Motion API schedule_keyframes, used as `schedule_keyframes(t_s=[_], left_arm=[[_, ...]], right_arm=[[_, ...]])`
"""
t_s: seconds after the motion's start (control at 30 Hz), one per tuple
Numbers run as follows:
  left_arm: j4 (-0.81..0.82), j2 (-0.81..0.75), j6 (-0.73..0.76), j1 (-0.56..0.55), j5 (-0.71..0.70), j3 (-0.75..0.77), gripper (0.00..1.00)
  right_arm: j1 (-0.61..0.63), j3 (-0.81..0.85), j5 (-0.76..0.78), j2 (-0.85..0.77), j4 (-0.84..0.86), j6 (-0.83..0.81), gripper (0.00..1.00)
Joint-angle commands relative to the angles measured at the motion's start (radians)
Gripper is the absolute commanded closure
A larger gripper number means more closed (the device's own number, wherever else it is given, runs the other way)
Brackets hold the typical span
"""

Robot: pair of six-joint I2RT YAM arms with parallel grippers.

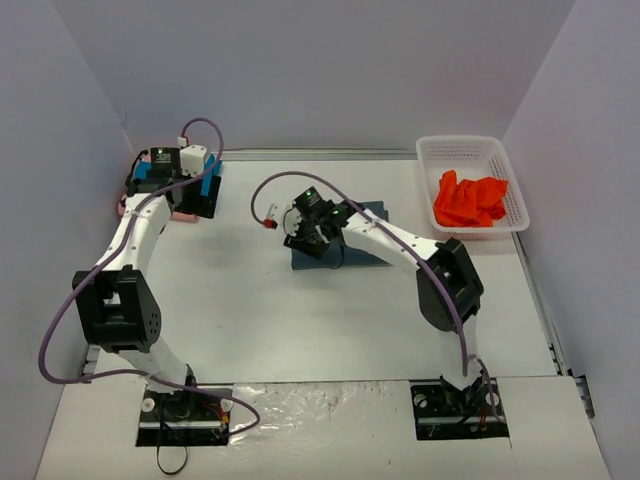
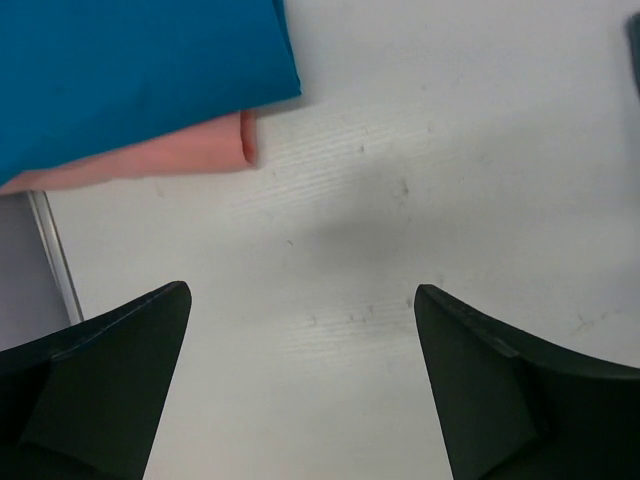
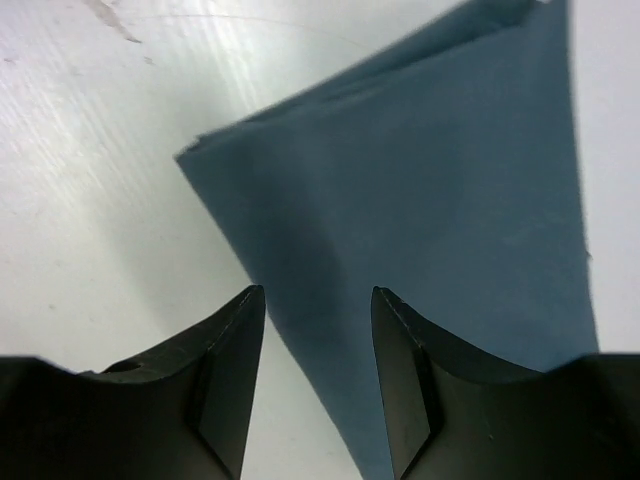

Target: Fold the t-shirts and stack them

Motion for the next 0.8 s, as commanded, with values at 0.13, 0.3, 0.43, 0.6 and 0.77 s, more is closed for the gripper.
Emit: schedule_keyframes(t_s=[0.13, 0.3, 0.43, 0.6, 0.77], left_arm=[[0.047, -0.206, -0.068, 0.089, 0.133, -0.121, 0.06], [0.077, -0.263, -0.074, 0.108, 0.142, -0.187, 0.06], [0.099, -0.283, -0.087, 0.118, 0.134, -0.215, 0.06], [0.111, -0.277, -0.085, 0.125, 0.12, -0.216, 0.06], [0.13, -0.264, -0.096, 0.128, 0.136, -0.221, 0.06]], right_arm=[[0.128, 0.12, 0.066, 0.164, -0.054, 0.028, 0.58], [0.173, 0.161, 0.085, 0.232, -0.06, 0.029, 0.59], [0.174, 0.171, 0.102, 0.256, -0.06, 0.023, 0.59], [0.173, 0.154, 0.135, 0.249, -0.058, 0.014, 0.6], [0.173, 0.136, 0.151, 0.227, -0.058, -0.007, 0.6]])
